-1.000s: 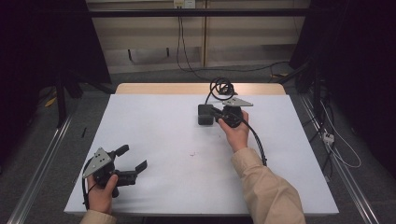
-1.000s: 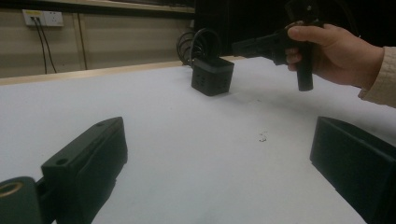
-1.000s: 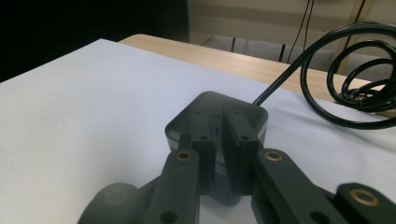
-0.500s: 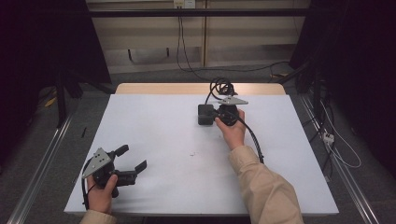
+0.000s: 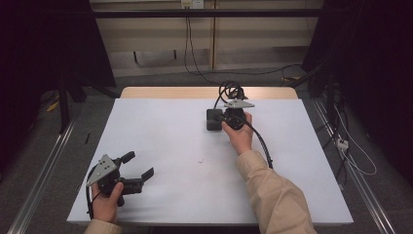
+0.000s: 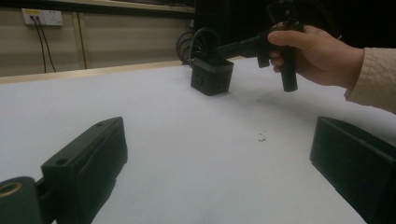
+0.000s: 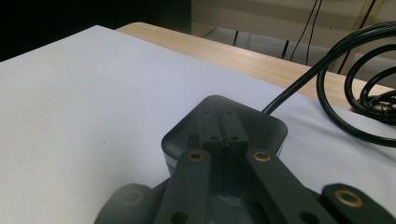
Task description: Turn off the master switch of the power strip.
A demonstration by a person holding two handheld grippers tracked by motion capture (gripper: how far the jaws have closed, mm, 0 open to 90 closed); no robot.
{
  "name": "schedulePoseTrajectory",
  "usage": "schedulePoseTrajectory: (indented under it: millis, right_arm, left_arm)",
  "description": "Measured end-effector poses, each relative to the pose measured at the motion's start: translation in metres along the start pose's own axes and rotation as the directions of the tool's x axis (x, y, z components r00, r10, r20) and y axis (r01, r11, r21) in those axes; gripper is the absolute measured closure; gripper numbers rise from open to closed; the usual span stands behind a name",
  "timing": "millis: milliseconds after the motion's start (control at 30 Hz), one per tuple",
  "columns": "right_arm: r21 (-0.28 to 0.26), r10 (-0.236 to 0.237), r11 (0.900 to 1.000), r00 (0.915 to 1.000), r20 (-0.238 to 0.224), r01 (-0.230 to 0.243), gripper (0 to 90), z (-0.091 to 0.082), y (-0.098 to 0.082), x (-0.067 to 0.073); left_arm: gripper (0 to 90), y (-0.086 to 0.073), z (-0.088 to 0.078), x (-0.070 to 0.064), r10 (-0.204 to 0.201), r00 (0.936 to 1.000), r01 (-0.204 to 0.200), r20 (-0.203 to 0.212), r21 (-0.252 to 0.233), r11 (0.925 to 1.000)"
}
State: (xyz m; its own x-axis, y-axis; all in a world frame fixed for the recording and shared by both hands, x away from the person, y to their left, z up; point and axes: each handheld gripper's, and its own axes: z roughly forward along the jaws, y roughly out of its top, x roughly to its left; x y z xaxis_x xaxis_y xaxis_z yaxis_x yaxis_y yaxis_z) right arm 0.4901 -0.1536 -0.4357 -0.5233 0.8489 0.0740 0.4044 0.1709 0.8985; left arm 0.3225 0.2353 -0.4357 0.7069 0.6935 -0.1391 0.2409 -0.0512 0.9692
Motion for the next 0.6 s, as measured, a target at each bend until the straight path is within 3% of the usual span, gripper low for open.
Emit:
schedulePoseTrajectory:
  millis: [333, 467, 600]
  right_arm:
    - [-0.011, -0.001, 1.0, 1.0, 0.004, 0.001, 90.0, 0.0027, -0.0025, -0.0017]
    - [-0.003, -0.025, 1.0, 0.9996, 0.017, 0.025, 90.0, 0.0028, -0.0017, 0.0002]
    - [0.002, -0.002, 1.0, 0.9999, 0.013, 0.002, 90.0, 0.0029, -0.0012, -0.0006]
  left_arm:
    - [3.7, -0.0001, 0.0005, 0.0, 0.001, 1.0, -0.001, 0.001, 0.003, 1.0]
    - [3.7, 0.0001, 0.0008, 0.0002, 0.002, 1.0, -0.002, 0.005, 0.001, 1.0]
    - [3.7, 0.0001, 0.0009, 0.0001, 0.002, 1.0, -0.002, 0.007, 0.001, 1.0]
